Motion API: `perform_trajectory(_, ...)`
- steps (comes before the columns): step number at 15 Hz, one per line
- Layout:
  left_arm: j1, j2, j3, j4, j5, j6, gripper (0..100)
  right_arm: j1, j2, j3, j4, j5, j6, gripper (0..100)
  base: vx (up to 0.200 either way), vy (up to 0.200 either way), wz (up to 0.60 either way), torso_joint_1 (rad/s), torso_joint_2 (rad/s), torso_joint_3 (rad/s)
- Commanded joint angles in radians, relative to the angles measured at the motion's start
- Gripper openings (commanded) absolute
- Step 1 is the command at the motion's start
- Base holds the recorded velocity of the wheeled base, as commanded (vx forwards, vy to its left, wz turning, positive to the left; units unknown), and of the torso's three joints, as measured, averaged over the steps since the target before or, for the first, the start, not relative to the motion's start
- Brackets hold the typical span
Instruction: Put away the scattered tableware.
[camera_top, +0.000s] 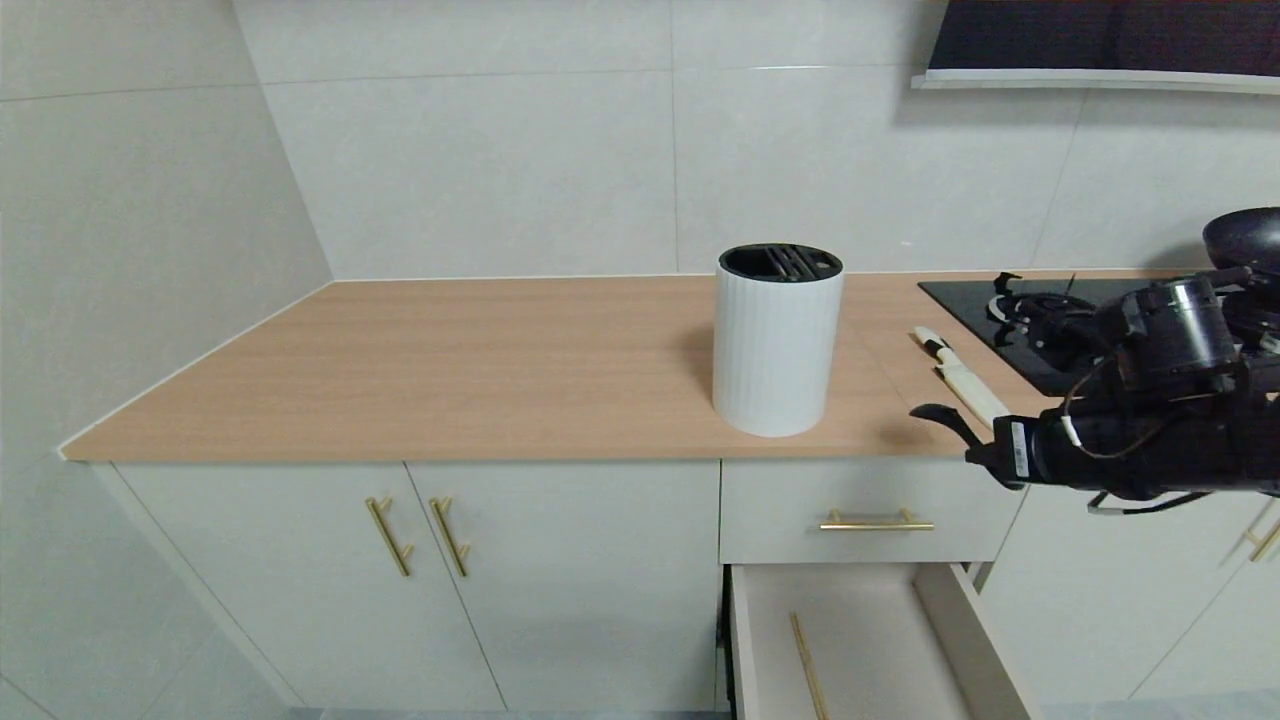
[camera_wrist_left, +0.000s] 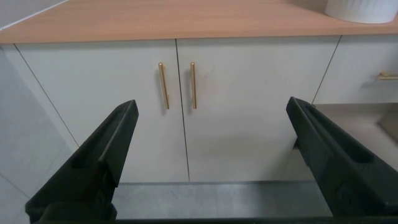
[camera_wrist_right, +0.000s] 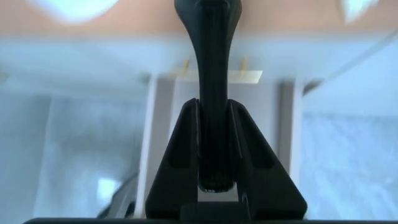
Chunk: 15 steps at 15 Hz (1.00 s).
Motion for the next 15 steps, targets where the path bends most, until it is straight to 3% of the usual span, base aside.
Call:
perform_trajectory(1, 0.000, 0.000, -0.001, 0.000, 0.000, 0.000, 100, 0.063, -0.138, 0.104, 0.006, -0.012, 0.009, 0, 0.000, 0.000, 0.00, 0.000, 0.00, 0.000)
perform_trajectory(15, 0.000, 0.000, 0.000, 0.000, 0.000, 0.000, 100, 0.066, -0.120, 0.198, -0.005, -0.015, -0.050, 0, 0.000, 0.000, 0.00, -0.010, 0.02, 0.014)
